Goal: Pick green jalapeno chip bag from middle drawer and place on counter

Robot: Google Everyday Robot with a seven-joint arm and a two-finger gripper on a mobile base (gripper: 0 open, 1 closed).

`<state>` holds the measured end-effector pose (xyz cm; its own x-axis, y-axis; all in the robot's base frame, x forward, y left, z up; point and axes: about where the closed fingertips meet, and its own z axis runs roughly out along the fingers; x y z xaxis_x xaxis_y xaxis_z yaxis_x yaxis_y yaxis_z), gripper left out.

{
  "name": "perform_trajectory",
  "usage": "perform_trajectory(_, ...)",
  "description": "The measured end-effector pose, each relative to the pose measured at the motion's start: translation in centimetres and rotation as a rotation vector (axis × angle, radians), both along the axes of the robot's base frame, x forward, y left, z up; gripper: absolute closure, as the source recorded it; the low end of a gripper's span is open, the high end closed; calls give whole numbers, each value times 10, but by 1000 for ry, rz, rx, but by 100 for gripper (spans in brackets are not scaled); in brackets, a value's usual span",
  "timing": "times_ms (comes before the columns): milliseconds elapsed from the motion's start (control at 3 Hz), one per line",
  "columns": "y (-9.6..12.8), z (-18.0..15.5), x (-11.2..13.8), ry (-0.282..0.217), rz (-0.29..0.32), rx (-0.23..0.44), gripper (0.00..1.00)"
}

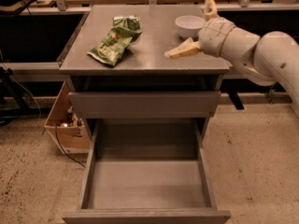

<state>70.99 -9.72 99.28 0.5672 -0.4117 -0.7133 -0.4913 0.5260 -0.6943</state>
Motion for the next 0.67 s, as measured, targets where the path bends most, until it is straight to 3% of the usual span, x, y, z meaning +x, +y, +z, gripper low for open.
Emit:
perform_trajectory(333,-55,11,-24,-28,-98,39,0)
perform_trajectory(667,-66,12,-27,-30,-114,39,0)
